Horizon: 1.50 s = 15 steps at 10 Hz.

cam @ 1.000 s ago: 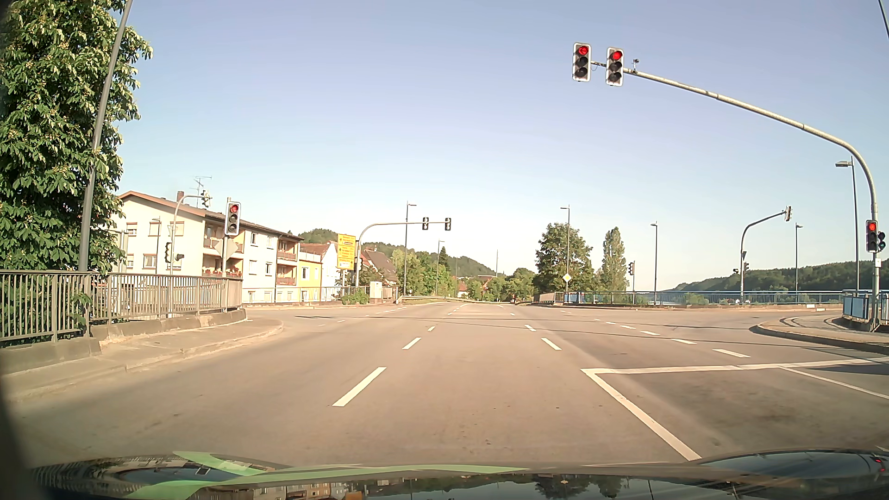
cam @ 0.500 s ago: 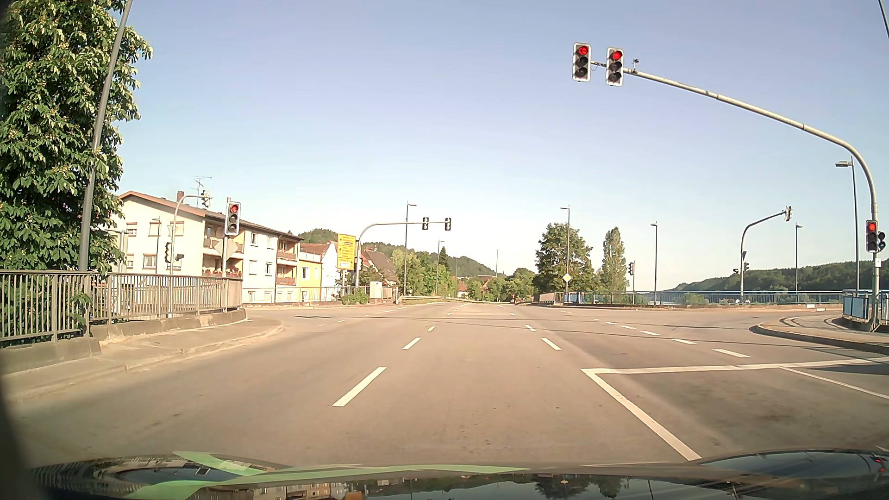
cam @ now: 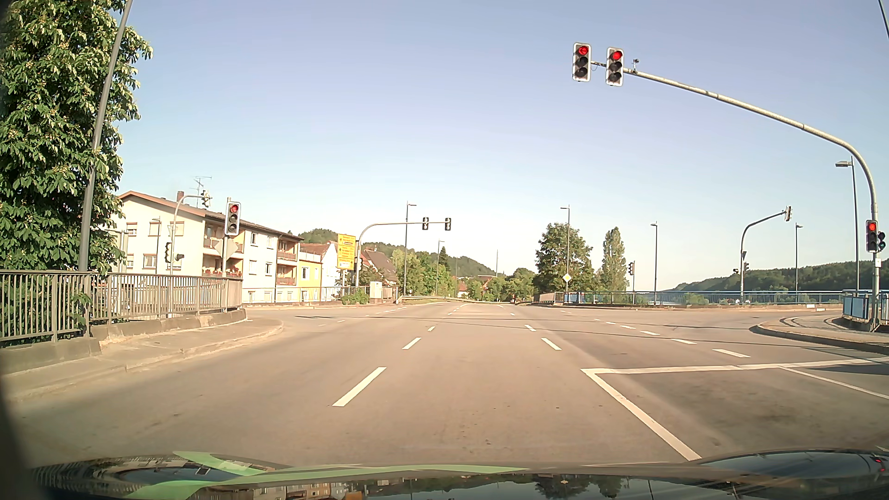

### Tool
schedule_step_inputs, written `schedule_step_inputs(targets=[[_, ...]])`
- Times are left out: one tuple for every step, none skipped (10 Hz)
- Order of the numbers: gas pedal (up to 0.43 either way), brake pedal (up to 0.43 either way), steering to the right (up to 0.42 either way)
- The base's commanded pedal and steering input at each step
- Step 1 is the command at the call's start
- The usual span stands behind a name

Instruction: Follow the waypoints while adhering to traffic rules and regulations

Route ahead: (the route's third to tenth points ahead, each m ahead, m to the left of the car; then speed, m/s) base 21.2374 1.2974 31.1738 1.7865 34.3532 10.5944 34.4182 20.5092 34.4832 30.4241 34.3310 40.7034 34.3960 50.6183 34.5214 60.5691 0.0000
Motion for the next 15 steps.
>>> schedule_step_inputs(targets=[[0.000, 0.226, -0.003], [0.000, 0.220, -0.003], [0.000, 0.220, -0.003], [0.000, 0.220, -0.003], [0.000, 0.226, -0.003], [0.000, 0.220, -0.003], [0.000, 0.220, -0.003], [0.000, 0.220, -0.004], [0.000, 0.220, -0.004], [0.000, 0.226, -0.003], [0.000, 0.220, -0.003], [0.000, 0.226, -0.004], [0.000, 0.220, -0.003], [0.000, 0.220, -0.003], [0.000, 0.220, -0.004]])
